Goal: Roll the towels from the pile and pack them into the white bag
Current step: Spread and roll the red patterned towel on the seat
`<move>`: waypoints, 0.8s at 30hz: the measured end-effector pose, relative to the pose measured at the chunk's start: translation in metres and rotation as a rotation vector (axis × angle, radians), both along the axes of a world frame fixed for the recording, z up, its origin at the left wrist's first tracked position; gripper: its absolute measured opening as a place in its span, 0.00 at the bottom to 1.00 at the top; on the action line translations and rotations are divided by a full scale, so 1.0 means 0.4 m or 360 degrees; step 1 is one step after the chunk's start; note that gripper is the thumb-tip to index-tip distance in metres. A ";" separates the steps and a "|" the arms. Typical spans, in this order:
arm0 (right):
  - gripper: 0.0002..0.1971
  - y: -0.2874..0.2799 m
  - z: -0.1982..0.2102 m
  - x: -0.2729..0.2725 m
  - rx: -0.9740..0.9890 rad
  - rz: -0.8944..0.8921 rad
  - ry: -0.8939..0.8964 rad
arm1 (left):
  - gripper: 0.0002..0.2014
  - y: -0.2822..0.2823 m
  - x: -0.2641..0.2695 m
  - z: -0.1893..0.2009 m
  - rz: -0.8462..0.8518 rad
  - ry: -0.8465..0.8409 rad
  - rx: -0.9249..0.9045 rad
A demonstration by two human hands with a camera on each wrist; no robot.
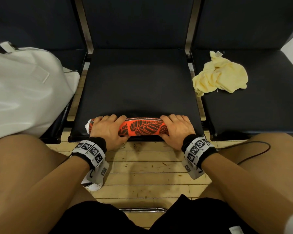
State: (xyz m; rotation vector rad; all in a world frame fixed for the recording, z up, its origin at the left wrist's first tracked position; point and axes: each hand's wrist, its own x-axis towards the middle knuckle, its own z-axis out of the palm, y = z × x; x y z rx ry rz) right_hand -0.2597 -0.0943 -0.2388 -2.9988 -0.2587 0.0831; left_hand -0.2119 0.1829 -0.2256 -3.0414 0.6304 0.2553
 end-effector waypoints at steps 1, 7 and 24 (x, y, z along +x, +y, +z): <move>0.30 0.000 0.002 -0.001 -0.0002 0.0002 -0.0026 | 0.36 0.002 0.001 0.004 -0.0005 -0.0002 -0.0001; 0.25 0.013 0.013 -0.013 0.0050 0.0010 0.0003 | 0.27 0.014 -0.007 0.019 0.0035 0.0059 -0.0065; 0.27 0.141 0.363 0.163 0.0136 0.0261 -0.0440 | 0.37 0.156 0.094 0.320 0.0319 -0.0452 -0.0231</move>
